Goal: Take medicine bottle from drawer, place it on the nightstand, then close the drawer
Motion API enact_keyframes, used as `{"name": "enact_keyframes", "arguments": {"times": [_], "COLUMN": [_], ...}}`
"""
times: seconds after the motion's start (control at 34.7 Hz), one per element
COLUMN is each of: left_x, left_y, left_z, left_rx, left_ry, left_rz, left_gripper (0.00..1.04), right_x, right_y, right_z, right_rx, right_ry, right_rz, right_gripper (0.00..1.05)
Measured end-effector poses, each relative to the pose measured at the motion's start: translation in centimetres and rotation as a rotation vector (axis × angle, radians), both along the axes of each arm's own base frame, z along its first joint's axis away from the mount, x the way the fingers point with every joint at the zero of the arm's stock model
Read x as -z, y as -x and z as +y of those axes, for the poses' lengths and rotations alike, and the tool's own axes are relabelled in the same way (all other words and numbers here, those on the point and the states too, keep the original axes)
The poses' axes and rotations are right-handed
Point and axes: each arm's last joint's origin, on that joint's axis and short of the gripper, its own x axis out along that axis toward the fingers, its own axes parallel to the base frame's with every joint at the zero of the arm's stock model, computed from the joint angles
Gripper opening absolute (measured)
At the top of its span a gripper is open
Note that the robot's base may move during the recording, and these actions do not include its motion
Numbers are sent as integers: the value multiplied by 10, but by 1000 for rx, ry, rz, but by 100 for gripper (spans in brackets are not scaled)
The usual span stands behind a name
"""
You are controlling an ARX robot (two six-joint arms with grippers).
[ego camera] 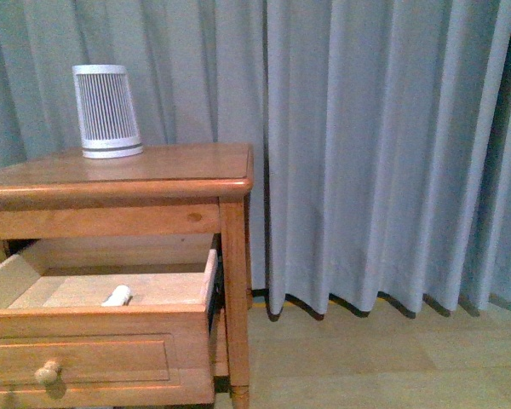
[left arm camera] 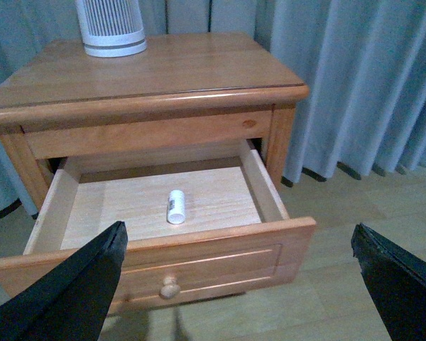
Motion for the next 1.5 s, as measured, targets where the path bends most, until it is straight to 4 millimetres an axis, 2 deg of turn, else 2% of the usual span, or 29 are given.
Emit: {"name": "enact_keyframes", "arguments": {"times": [0.2, 0.35, 0.49, 0.61, 0.66, 0.75, 0.86, 1.1, 1.5], "left_x": [-14, -10, 1, 1, 2, 11, 32, 53, 71], "left_y": [53, 87, 89, 90, 90, 91, 90, 90, 90], "left_z": [2, 3, 3, 3, 5, 8, 8, 8, 8], "left_rx": [-45, -86, -101, -103, -153, -222, -224, -224, -224], "left_ry": [3, 52, 161, 179, 152, 93, 52, 42, 41], "left_rz": [-49, -72, -34, -33, -57, -84, -74, -77, -78], "left_gripper": [98, 98, 98, 98, 92, 79, 52, 4, 3], "right_x": [0, 0, 0, 0, 0, 0, 0, 0, 0], "right_y": [0, 0, 0, 0, 0, 0, 0, 0, 0], "right_z": [0, 0, 0, 0, 0, 0, 0, 0, 0], "right_rx": [0, 0, 0, 0, 0, 1, 0, 0, 0], "right_ry": [0, 0, 0, 0, 0, 0, 0, 0, 0], "right_rz": [0, 0, 0, 0, 0, 0, 0, 0, 0], "right_gripper": [98, 98, 98, 98, 98, 98, 98, 98, 98]}}
